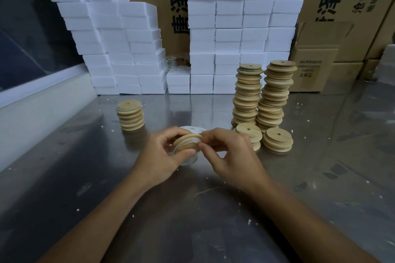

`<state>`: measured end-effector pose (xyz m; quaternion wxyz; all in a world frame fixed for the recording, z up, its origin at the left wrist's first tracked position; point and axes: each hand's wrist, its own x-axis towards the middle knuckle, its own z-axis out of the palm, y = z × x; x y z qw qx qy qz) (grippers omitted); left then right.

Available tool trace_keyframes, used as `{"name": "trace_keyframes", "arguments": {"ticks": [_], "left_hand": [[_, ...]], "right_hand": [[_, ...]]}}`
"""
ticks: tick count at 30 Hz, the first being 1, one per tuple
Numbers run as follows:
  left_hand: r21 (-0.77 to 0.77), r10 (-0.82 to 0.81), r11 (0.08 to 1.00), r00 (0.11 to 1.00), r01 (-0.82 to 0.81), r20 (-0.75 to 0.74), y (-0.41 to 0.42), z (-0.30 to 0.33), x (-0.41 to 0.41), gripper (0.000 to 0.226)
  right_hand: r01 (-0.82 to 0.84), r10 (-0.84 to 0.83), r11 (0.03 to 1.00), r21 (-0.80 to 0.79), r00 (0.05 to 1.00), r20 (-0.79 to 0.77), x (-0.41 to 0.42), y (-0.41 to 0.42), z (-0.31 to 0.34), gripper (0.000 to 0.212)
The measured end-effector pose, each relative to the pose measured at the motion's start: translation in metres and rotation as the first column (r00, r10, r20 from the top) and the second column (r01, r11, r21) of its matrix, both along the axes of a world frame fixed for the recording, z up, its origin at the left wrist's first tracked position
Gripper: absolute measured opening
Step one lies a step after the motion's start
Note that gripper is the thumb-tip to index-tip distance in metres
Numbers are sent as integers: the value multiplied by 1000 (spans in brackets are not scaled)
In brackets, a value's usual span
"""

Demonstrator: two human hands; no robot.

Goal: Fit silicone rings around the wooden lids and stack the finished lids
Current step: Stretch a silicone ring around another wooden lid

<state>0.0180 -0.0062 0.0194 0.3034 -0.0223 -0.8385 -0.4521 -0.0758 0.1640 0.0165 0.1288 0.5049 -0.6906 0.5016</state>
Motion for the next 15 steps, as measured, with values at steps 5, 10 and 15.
{"name": "trace_keyframes", "arguments": {"ticks": [5,10,15], "left_hand": [[5,13,1000,1000,-13,-6,-7,2,-1,26],[31,-40,999,999,40,5,-8,4,0,30],[123,-75,990,997,75,-6,-6,7,2,27]], "right_hand": [[7,1,998,67,992,-125,1,1,7,6],[4,10,997,78,985,-174,1,3,11,6],[20,5,994,106,972,-235,0,2,11,7]]}}
